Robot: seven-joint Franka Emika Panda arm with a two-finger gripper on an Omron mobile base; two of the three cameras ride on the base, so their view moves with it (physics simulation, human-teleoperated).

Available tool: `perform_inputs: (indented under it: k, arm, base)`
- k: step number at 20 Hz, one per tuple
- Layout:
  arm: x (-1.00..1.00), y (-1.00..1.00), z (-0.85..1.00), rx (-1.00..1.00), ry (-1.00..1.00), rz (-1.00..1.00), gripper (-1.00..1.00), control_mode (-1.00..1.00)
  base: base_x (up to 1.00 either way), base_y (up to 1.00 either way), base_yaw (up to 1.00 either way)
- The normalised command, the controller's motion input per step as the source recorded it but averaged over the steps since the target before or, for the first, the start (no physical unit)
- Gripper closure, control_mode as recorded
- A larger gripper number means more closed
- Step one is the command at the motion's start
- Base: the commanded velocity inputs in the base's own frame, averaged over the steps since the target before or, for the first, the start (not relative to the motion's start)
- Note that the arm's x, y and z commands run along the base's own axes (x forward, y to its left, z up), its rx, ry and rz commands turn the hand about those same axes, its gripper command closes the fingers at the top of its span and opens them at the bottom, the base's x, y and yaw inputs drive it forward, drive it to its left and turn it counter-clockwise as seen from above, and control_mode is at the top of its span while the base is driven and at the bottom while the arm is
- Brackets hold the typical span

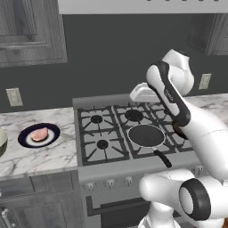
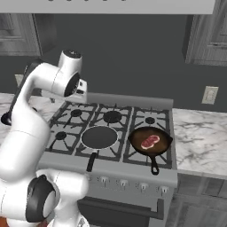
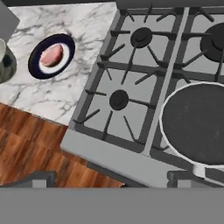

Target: Place one of the steaks on the plate and the other in the bowl. Then place the bowl in the fridge.

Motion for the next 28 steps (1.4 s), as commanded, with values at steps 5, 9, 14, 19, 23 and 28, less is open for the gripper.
perform_inputs:
  k: [5,9,14,19,23,28]
  arm:
    - [-0.03,-0.45,-0.13,-0.11,0.05,-0.21,-1.00,-1.00]
    - [-0.10,-0.70,-0.02,0.00,0.17,-0.20,-1.00,-1.00]
    - [-0.08,-0.66,-0.08,-0.03,0.19,-0.21,-1.00,-1.00]
    - [-0.05,-0.54,-0.24,-0.11,0.12,-0.18,-1.00,-1.00]
    - [0.00,-0.51,-0.31,-0.08,0.04,-0.17,-1.00,-1.00]
    - [0.00,-0.51,-0.23,-0.07,0.02,-0.14,-1.00,-1.00]
  base:
    - [0.00,0.00,0.00]
    - [0.00,0.00,0.00]
    - [0.00,0.00,0.00]
    - [0.00,0.00,0.00]
    - [0.00,0.00,0.00]
    - [0.00,0.00,0.00]
